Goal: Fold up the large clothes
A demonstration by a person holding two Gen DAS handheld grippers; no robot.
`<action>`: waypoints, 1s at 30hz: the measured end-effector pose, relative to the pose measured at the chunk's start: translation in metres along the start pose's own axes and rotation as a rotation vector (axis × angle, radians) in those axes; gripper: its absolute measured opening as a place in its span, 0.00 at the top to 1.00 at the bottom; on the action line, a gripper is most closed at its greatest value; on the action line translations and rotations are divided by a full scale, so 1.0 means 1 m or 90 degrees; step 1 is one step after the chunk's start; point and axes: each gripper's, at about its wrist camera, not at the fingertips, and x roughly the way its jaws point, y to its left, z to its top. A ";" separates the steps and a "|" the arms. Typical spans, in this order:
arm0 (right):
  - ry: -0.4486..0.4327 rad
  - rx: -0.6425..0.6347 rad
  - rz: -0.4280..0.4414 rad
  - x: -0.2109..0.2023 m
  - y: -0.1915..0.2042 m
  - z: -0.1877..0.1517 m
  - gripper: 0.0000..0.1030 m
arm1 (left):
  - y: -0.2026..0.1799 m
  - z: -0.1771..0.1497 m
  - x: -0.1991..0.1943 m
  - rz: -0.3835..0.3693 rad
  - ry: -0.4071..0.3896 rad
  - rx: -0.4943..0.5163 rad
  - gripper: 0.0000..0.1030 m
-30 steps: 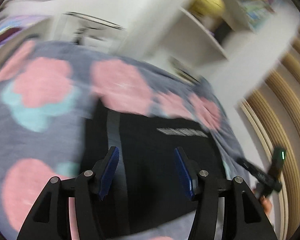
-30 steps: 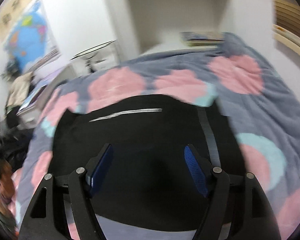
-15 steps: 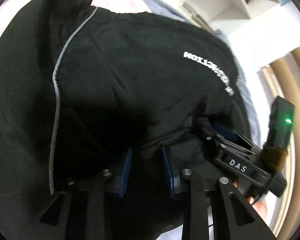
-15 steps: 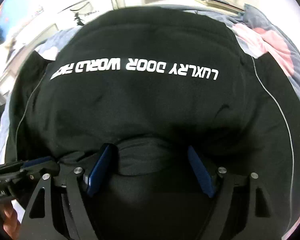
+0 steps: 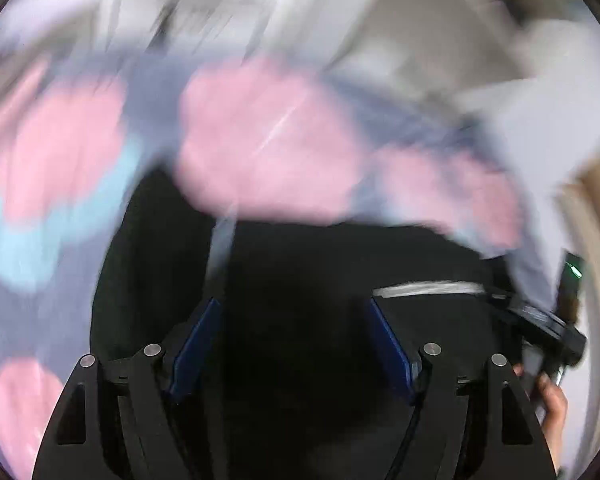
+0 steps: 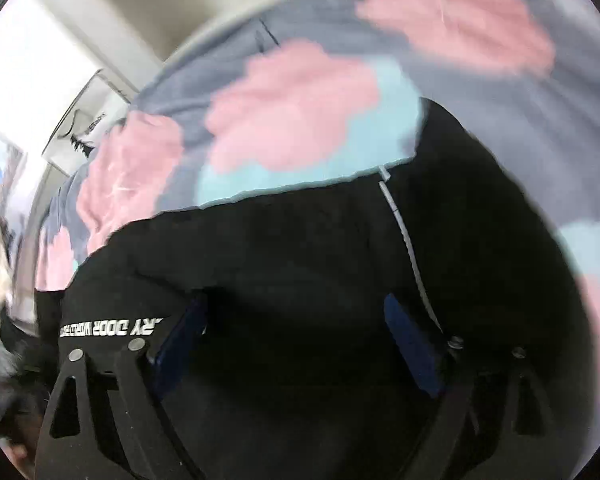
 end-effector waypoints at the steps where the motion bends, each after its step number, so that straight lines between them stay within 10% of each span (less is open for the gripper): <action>1: -0.011 -0.007 -0.001 0.002 -0.001 0.001 0.12 | 0.021 -0.001 0.030 -0.026 0.059 -0.044 0.31; 11: -0.044 -0.056 -0.035 0.006 -0.003 -0.003 0.10 | 0.036 -0.020 0.036 -0.080 0.030 -0.017 0.31; 16: -0.015 -0.073 0.057 -0.052 -0.022 -0.034 0.10 | 0.037 -0.045 -0.016 -0.052 0.005 0.019 0.31; 22: -0.124 -0.073 0.005 -0.141 -0.077 -0.094 0.08 | 0.065 -0.113 -0.101 -0.061 -0.109 -0.010 0.31; 30: -0.188 0.055 0.027 -0.146 -0.136 -0.109 0.08 | 0.067 -0.108 -0.083 -0.091 -0.102 -0.044 0.30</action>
